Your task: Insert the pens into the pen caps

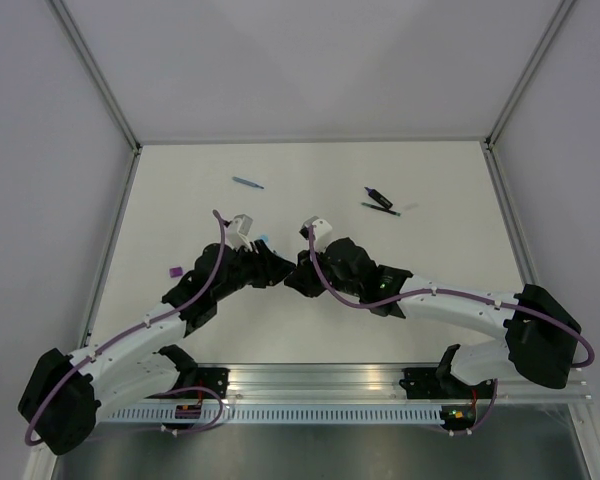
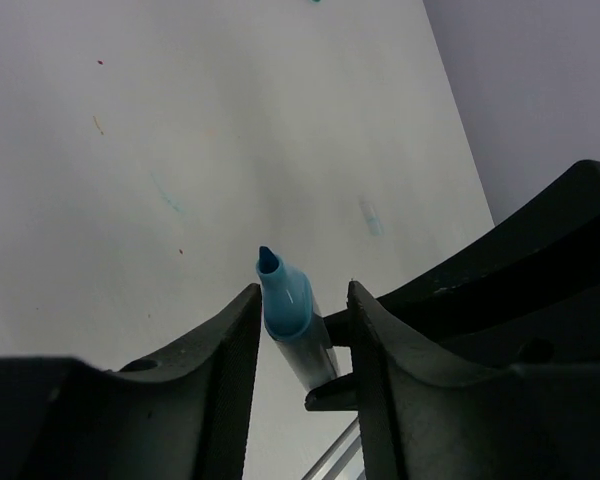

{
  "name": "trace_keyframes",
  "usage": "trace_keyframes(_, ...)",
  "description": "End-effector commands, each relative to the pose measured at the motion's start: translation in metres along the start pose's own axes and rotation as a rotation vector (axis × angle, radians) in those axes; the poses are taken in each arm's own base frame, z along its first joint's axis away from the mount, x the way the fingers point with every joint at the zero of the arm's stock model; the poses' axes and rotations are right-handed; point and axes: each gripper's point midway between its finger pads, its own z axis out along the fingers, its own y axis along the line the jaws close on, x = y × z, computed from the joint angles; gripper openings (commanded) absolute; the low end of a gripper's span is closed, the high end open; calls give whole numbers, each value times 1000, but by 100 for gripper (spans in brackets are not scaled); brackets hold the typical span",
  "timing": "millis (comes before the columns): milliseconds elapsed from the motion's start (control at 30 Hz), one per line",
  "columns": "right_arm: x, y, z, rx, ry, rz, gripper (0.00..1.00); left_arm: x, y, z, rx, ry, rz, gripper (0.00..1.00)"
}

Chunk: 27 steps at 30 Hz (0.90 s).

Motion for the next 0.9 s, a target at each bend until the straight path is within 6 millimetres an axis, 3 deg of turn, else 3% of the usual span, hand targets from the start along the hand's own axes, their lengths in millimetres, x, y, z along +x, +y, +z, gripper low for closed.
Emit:
trace_keyframes(0, -24, 10, -1, -22, -75, -10, 0, -12, -33, 1, 130, 7, 16, 44)
trace_keyframes(200, -27, 9, -5, -16, -90, -22, 4, -14, -39, -2, 159, 1, 34, 19)
trace_keyframes(233, -26, 11, -6, -29, -84, -33, 11, -14, -41, -4, 169, 2, 39, 11)
trace_keyframes(267, -26, 15, -7, -55, -78, -40, 29, -17, -45, -7, 186, -9, 50, 6)
trace_keyframes(367, -25, 29, -13, -130, -66, -66, 50, -18, -59, -15, 261, -16, 78, 2)
trace_keyframes(400, -26, 32, -15, -151, -68, -69, 51, -22, -72, -24, 324, -29, 98, 2)
trace_keyframes(533, -38, 55, -37, -276, -125, -96, 52, -27, -102, -52, 487, -71, 154, 2)
trace_keyframes(600, -35, 63, -45, -327, -132, -109, 48, -28, -109, -64, 535, -94, 173, 2)
trace_keyframes(767, -42, 84, -67, -459, -196, -138, 36, -27, -124, -79, 624, -107, 211, 2)
trace_keyframes(867, -40, 97, -78, -542, -198, -138, 36, -21, -132, -86, 696, -82, 231, 2)
